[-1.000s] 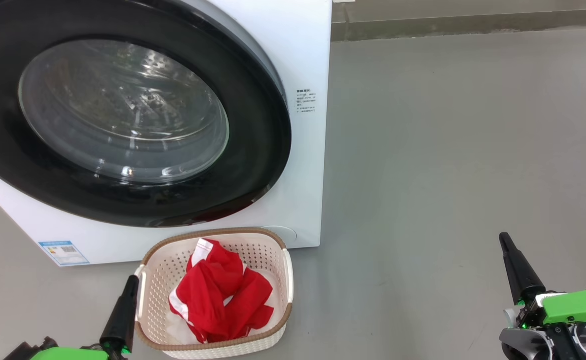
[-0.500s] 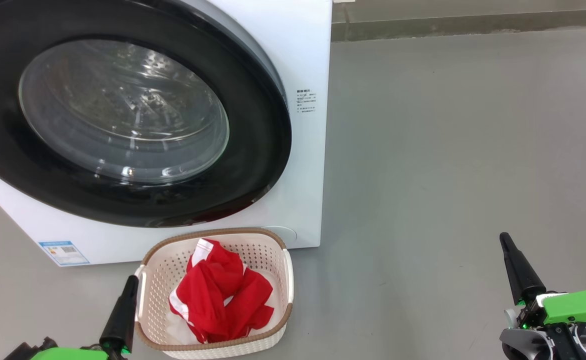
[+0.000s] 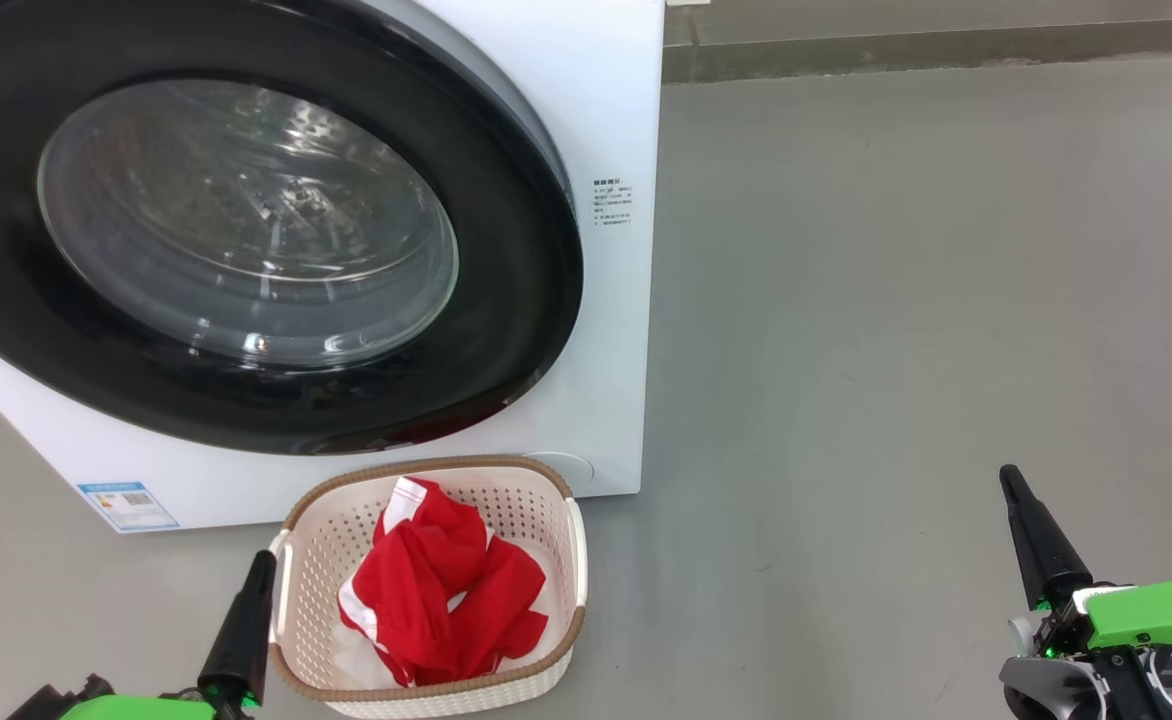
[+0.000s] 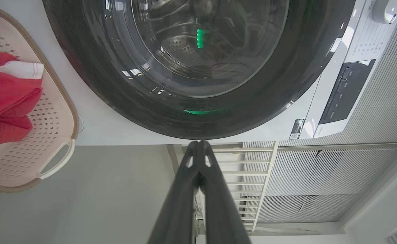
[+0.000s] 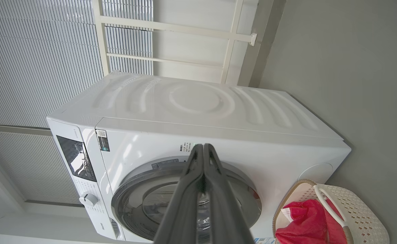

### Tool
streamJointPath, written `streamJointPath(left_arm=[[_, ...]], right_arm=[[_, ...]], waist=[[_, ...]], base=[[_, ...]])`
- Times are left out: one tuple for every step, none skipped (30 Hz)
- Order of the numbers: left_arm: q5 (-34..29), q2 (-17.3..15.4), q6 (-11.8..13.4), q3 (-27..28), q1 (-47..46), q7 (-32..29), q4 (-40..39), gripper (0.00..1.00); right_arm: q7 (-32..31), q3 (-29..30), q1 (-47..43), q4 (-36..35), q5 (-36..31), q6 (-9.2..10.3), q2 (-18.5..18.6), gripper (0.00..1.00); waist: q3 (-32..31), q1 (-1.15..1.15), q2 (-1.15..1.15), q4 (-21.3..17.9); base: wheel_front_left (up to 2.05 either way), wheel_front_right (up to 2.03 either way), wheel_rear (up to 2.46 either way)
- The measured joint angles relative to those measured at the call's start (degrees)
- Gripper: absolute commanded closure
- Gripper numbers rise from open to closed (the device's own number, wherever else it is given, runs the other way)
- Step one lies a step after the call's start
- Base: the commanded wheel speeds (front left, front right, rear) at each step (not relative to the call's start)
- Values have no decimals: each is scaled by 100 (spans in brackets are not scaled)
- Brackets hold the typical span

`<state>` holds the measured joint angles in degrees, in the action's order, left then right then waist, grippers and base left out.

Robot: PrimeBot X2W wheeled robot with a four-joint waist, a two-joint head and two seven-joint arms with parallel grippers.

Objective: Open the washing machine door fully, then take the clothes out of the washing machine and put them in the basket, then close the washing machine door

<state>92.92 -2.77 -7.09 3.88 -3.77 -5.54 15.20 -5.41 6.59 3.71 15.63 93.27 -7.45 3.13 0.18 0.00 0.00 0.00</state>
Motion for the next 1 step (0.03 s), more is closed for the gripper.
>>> streamJointPath(left_arm=[[0,0,-1,1,0,0,0,100]], right_arm=[[-4,1,0,0,0,0,-1,100]], waist=[[0,0,0,0]], base=[[0,0,0]])
